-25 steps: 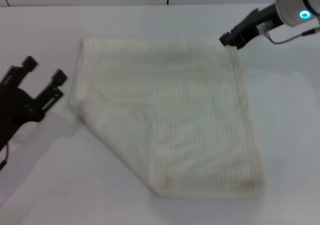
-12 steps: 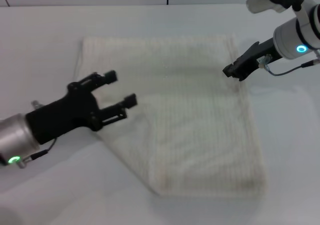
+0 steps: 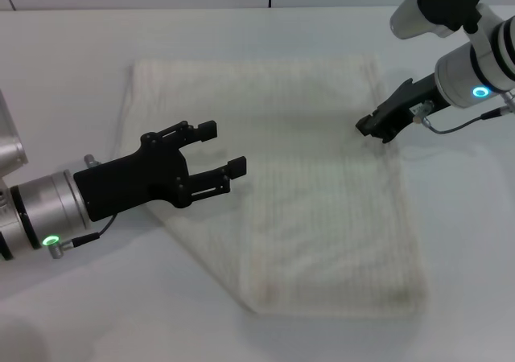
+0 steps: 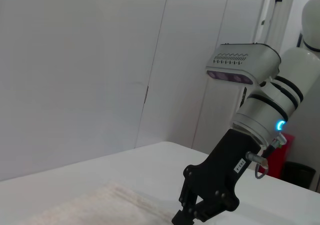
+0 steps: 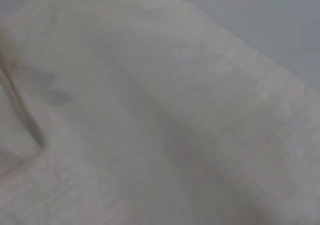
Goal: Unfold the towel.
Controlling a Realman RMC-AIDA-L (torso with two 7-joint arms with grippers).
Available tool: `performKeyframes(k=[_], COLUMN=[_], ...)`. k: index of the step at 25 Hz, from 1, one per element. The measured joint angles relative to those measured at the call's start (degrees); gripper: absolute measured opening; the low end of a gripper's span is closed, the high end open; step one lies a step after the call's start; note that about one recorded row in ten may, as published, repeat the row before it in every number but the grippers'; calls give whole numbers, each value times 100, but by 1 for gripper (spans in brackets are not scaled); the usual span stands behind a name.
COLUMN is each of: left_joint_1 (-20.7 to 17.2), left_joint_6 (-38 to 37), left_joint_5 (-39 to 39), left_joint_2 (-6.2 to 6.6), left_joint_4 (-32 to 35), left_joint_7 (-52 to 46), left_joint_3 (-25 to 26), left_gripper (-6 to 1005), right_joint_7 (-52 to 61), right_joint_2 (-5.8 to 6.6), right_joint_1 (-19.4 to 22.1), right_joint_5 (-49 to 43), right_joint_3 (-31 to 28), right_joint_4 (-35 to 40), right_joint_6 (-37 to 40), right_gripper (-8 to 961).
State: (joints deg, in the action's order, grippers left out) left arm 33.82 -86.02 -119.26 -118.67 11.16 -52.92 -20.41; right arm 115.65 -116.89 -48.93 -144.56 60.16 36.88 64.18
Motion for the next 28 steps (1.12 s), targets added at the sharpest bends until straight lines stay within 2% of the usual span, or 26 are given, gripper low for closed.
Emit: performKeyframes(k=[3, 10, 15, 28], left_joint_1=[75, 318, 363, 378], left_joint_6=[118, 1073, 1404, 1641], left_joint_5=[1, 53, 61, 34], left_joint_2=[-7, -25, -25, -24], left_joint_4=[-102, -506, -569, -609], left_joint_7=[-1, 76, 81, 103], left_joint_3=[-5, 66, 69, 28], left_gripper=[805, 804, 802, 799], right_joint_7=[0, 1, 1, 46], right_joint_2=[0, 0, 0, 0], right_joint_1=[3, 7, 32, 62], right_joint_5=[-2, -52, -70, -178], right_joint_3=[4, 18, 17, -15], right_joint_4=[-8, -57, -63, -68], right_joint_6=[-3, -3, -3, -20], right_gripper=[-2, -1, -1, -1])
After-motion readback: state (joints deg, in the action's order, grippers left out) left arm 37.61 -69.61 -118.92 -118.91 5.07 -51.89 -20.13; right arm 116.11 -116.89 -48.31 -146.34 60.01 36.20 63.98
